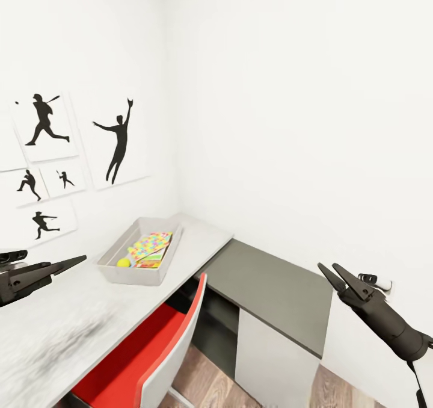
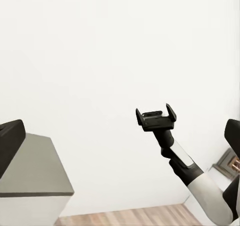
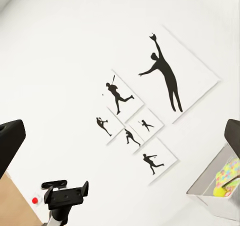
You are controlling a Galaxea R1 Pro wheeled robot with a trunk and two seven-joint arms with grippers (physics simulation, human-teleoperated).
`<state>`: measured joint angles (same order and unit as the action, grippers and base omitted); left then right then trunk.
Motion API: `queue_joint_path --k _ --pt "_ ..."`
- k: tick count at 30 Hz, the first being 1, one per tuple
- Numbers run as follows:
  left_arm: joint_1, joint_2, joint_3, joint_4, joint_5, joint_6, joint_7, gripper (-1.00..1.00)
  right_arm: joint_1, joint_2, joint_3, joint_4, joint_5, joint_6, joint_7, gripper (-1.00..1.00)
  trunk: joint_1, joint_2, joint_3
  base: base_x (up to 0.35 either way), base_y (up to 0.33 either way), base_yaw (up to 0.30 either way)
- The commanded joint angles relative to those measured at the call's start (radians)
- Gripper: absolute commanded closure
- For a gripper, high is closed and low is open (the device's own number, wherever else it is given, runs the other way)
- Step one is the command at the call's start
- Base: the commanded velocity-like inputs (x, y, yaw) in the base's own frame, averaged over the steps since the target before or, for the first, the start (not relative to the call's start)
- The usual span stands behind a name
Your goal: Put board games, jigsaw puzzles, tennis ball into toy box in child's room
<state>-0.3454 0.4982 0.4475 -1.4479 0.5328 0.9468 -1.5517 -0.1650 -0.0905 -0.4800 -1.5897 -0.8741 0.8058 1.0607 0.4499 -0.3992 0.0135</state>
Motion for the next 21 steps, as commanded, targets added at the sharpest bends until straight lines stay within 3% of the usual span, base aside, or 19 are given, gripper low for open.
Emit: queue_joint_path --k 1,21 --pt "0.0 0.0 0.0 0.0 0.0 0.011 -0.004 -1.0 -0.001 0.0 0.0 0.001 -0.003 0.006 0.001 -1.0 0.0 -0.001 0.0 -0.152 0.026 -0.28" --pt "0.0 0.0 0.0 0.0 0.0 0.01 -0.004 -1.0 -0.001 0.0 0.0 0.002 -0.003 0.005 -0.001 -1.0 0.0 -0.001 0.009 -0.165 0.003 -0.279"
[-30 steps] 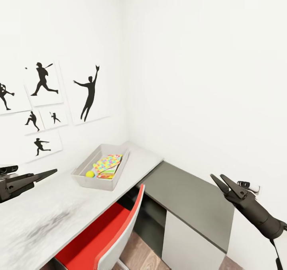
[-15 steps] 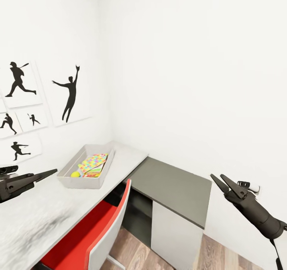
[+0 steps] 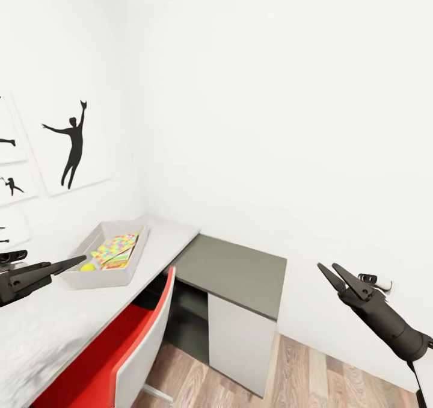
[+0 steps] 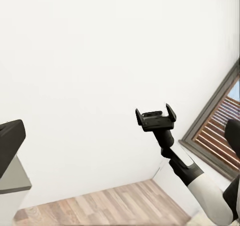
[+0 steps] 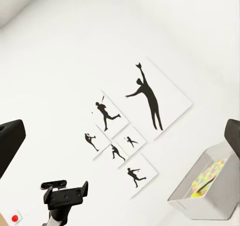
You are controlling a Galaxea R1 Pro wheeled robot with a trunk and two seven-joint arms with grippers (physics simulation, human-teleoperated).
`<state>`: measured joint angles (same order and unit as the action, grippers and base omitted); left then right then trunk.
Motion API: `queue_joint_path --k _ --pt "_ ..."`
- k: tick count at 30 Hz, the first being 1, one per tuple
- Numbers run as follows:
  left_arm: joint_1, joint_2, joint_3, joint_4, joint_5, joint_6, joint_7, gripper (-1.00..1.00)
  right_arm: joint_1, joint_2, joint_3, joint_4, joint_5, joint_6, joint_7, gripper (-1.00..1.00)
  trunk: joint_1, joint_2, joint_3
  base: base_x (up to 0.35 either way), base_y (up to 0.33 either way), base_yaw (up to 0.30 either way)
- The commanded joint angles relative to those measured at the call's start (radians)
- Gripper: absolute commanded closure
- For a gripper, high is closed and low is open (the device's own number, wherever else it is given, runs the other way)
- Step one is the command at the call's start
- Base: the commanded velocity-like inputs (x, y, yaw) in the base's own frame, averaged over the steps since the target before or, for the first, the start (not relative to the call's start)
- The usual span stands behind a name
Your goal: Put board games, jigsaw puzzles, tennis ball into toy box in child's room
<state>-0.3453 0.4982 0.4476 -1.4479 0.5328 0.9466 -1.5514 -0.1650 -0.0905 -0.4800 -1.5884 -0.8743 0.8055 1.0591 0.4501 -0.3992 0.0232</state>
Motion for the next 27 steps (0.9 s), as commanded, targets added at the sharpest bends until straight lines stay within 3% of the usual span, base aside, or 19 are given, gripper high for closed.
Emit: queue_joint_path --k 1,15,27 --pt "0.0 0.0 0.0 0.0 -0.001 0.011 -0.004 -1.0 -0.001 0.0 0.0 0.001 -0.003 0.005 0.001 -1.0 0.0 -0.001 0.0 -0.253 0.0 -0.274" --pt "0.0 0.001 0.0 0.0 -0.001 0.004 -0.004 -1.0 -0.001 0.0 0.0 0.001 -0.003 0.006 0.002 -1.0 0.0 -0.001 0.012 -0.095 0.0 -0.265" --pt "0.0 0.001 0.0 0.0 -0.001 0.003 -0.004 -1.0 -0.001 0.0 -0.001 0.006 -0.003 0.006 0.002 -1.0 0.0 -0.001 0.024 -0.291 0.0 -0.254"
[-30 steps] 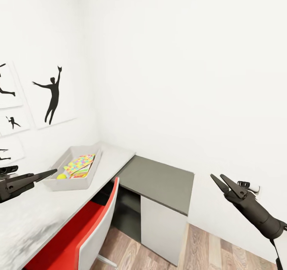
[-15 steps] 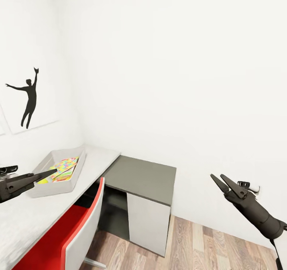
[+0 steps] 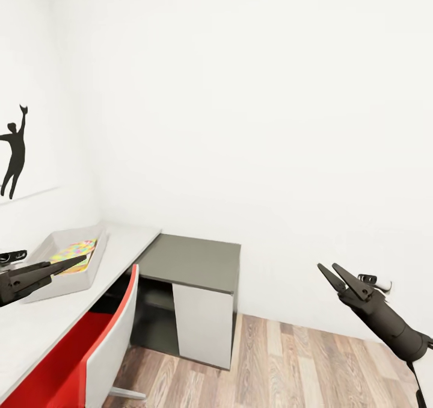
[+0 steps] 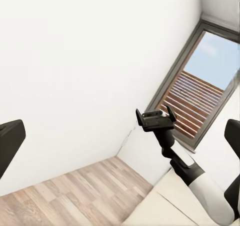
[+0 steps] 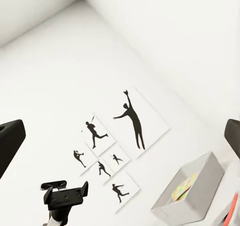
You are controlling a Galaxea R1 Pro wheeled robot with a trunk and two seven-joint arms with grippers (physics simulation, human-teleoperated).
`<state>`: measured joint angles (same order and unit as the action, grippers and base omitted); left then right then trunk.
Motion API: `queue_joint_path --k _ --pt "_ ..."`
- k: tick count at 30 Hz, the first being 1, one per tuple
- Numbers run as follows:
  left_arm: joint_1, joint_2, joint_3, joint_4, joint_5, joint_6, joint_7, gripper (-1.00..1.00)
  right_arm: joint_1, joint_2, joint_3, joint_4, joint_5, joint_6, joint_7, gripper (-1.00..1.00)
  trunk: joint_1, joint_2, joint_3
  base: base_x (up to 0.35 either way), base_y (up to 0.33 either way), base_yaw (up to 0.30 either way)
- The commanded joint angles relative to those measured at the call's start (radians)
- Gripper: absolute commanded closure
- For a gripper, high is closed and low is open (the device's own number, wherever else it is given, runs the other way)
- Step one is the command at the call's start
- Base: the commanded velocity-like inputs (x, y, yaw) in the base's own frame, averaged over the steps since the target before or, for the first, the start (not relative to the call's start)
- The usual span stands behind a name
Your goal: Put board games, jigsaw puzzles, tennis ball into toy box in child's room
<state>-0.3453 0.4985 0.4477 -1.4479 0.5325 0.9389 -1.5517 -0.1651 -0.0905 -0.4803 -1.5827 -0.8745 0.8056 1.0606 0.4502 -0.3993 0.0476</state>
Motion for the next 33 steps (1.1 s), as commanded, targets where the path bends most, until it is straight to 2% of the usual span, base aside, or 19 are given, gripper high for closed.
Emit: queue_joint_path --k 1,19,33 --pt "0.0 0.0 0.0 0.0 0.0 0.011 -0.004 -1.0 -0.001 0.0 0.0 0.001 -0.003 0.006 0.0 -1.0 0.0 -0.001 0.001 -0.327 0.0 -0.244" --pt "0.0 0.0 0.0 0.0 0.0 0.011 -0.004 -1.0 -0.001 0.0 0.0 0.001 -0.002 0.005 -0.001 -1.0 0.0 -0.001 0.021 -0.331 0.0 -0.223" --pt "0.0 0.0 0.0 0.0 0.0 0.011 -0.004 -1.0 -0.001 0.0 0.0 0.001 -0.001 0.001 -0.002 -1.0 0.0 -0.001 0.023 -0.33 0.0 -0.032"
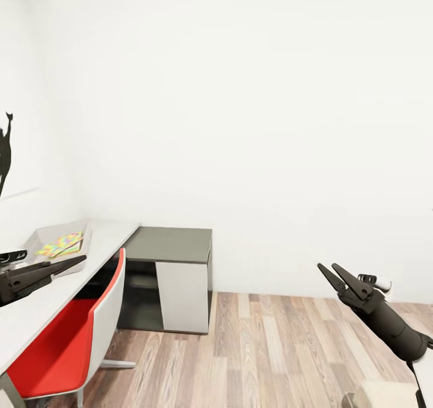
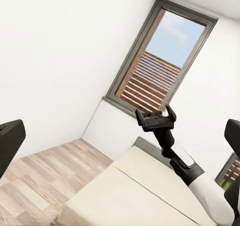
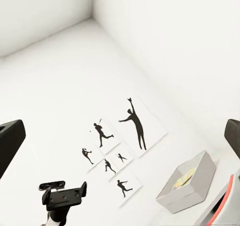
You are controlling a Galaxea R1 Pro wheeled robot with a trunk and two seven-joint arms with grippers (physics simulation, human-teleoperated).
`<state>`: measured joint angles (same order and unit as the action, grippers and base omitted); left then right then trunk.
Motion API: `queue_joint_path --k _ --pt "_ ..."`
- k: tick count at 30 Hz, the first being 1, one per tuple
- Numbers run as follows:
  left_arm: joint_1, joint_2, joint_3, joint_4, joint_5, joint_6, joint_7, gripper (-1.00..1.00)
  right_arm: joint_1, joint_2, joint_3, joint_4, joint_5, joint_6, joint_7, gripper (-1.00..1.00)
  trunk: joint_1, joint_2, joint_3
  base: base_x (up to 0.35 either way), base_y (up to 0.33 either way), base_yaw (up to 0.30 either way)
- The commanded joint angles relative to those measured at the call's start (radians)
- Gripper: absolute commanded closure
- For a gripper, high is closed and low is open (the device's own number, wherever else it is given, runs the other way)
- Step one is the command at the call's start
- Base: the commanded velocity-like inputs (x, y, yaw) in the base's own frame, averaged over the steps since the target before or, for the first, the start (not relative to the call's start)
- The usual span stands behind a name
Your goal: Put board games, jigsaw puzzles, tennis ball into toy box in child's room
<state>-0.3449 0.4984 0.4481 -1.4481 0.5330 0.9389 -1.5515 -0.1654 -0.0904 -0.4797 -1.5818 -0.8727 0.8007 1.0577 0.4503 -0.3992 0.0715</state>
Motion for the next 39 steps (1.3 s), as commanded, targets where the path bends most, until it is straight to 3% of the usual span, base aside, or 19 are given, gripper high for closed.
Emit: queue_joint_path --k 1,11,16,19,21,22,25,31,35,36,38,39 --pt "0.0 0.0 0.0 0.0 -0.001 0.011 -0.004 -1.0 0.0 0.0 0.0 0.0 -0.003 0.005 0.0 -1.0 0.0 -0.001 0.0 -0.33 0.0 -0.001" --pt "0.0 -0.012 -0.008 -0.013 0.001 0.0 -0.003 -1.0 0.0 0.001 0.0 0.0 0.002 0.005 -0.021 -1.0 0.0 -0.001 0.0 -0.266 0.0 0.0" --pt "0.0 -0.035 -0.049 -0.028 0.002 -0.002 -0.001 -1.0 0.0 0.002 0.002 0.0 0.055 0.005 -0.052 -1.0 0.0 -0.001 0.0 -0.044 0.0 0.0" --pt "-0.001 -0.048 -0.105 -0.036 0.002 -0.002 0.004 -1.0 0.0 0.004 0.004 0.004 0.089 0.004 -0.063 -1.0 0.0 -0.001 0.0 -0.011 0.0 0.0" --pt "-0.008 -0.063 -0.163 -0.039 0.002 0.001 0.011 -1.0 0.0 0.005 0.004 0.019 0.107 0.003 -0.067 -1.0 0.0 -0.001 0.0 -0.005 0.0 0.0" --pt "-0.015 -0.088 -0.232 -0.041 0.001 0.006 0.029 -1.0 -0.001 0.004 0.004 0.041 0.127 0.003 -0.072 -1.0 0.0 -0.001 0.0 -0.002 0.0 0.0" --pt "-0.024 -0.126 -0.313 -0.042 0.0 0.013 0.091 -1.0 -0.002 0.004 0.004 0.074 0.159 0.003 -0.092 -1.0 0.0 -0.001 0.0 -0.001 0.0 0.0" --pt "-0.088 -0.175 -0.397 -0.042 0.001 0.056 0.227 -1.0 -0.001 0.002 0.004 0.105 0.177 0.003 -0.132 -1.0 0.0 -0.001 0.0 0.0 0.0 0.0" --pt "-0.132 -0.235 -0.503 -0.032 -0.015 0.084 0.365 -1.0 0.0 -0.001 0.003 0.146 0.182 0.004 -0.184 -1.0 0.0 -0.001 0.0 0.0 0.0 0.0" --pt "-0.138 -0.256 -0.542 -0.025 -0.03 0.088 0.426 -1.0 0.0 -0.002 0.003 0.162 0.185 0.004 -0.213 -1.0 0.0 -0.001 0.0 0.0 0.0 0.0" --pt "-0.142 -0.272 -0.577 -0.011 -0.049 0.09 0.493 -1.0 0.0 -0.004 0.004 0.182 0.194 0.004 -0.252 -1.0 0.0 -0.001 0.0 0.0 0.0 0.0" --pt "-0.144 -0.285 -0.607 0.01 -0.068 0.09 0.557 -1.0 0.0 -0.005 0.004 0.207 0.214 0.005 -0.299 -1.0 0.0 -0.001 0.0 0.0 0.0 0.0"
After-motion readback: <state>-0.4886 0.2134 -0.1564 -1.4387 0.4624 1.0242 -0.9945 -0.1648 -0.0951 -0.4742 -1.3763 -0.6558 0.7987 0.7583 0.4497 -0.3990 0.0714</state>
